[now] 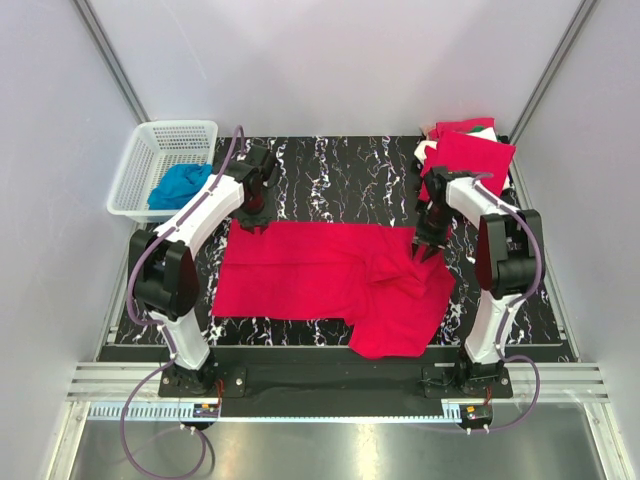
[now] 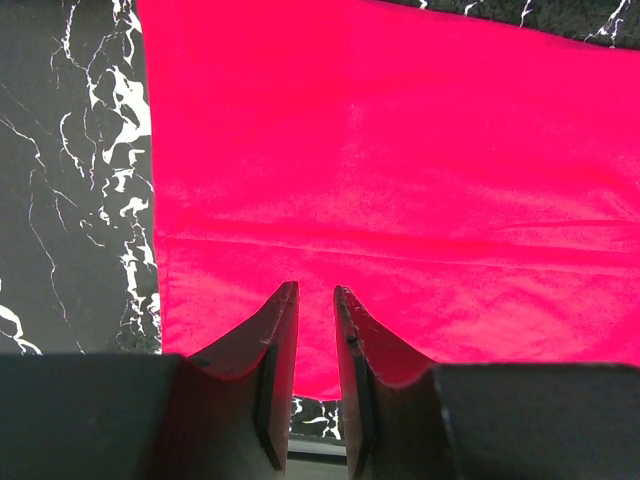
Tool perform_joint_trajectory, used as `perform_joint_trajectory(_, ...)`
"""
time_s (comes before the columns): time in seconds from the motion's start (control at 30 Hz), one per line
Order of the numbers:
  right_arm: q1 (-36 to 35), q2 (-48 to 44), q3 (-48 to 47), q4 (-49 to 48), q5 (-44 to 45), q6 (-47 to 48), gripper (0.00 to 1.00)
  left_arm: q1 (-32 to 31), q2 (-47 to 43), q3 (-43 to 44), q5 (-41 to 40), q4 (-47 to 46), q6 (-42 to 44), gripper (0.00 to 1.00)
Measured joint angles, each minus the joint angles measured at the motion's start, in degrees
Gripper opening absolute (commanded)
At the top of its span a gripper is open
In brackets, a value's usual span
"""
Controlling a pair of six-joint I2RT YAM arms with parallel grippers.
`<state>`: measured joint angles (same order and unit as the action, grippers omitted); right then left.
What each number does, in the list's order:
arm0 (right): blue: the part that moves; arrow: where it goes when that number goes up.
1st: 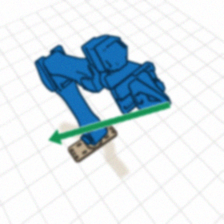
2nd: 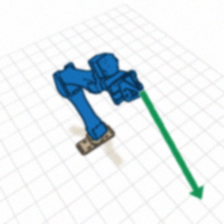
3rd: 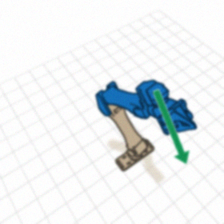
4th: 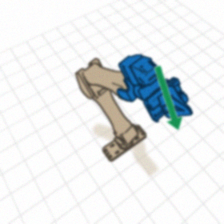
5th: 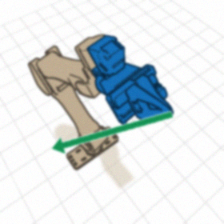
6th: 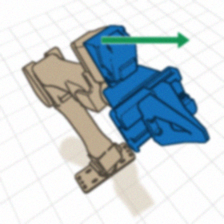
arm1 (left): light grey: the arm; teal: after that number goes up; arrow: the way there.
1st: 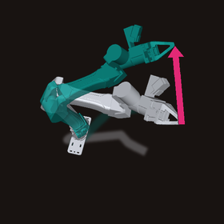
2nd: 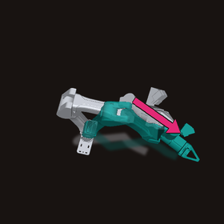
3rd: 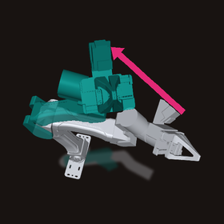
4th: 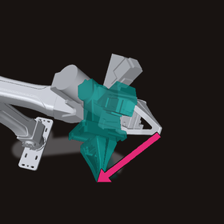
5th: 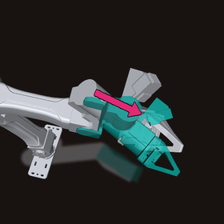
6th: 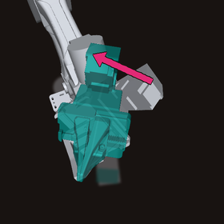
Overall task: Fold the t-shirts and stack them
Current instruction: Fold the tshirt
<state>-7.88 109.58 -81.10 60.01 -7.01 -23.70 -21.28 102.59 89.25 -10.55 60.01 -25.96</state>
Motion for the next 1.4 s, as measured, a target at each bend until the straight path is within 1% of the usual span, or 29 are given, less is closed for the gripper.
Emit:
perform_joint_trajectory(0.17,-0.33,3.56,-0.02,-1.25,-1.29,0.15,0.34,0.0,-0.2,-0.28,-0.02,-0.09,-0.02,0.25)
perform_joint_trajectory(0.6,-5.88,3.41,-0.02,-1.7,-2.75,-0.9,0.33,0.0,-0.2,-0.28,0.09,-0.24,-0.04,0.25)
perform_joint_trajectory(0.97,-6.64,3.39,1.84,-1.42,-2.73,-0.98,0.32,0.0,-0.2,-0.28,0.33,-0.61,-0.04,0.25)
perform_joint_trajectory(1.13,-7.06,1.84,4.68,-0.57,-3.06,-1.03,0.31,0.0,-0.2,-0.28,0.31,-0.85,-0.04,0.25)
perform_joint_trajectory(1.4,-9.81,-2.4,5.53,1.68,-4.33,-2.21,0.32,0.0,-0.2,-0.42,0.33,-1.73,-0.07,0.25)
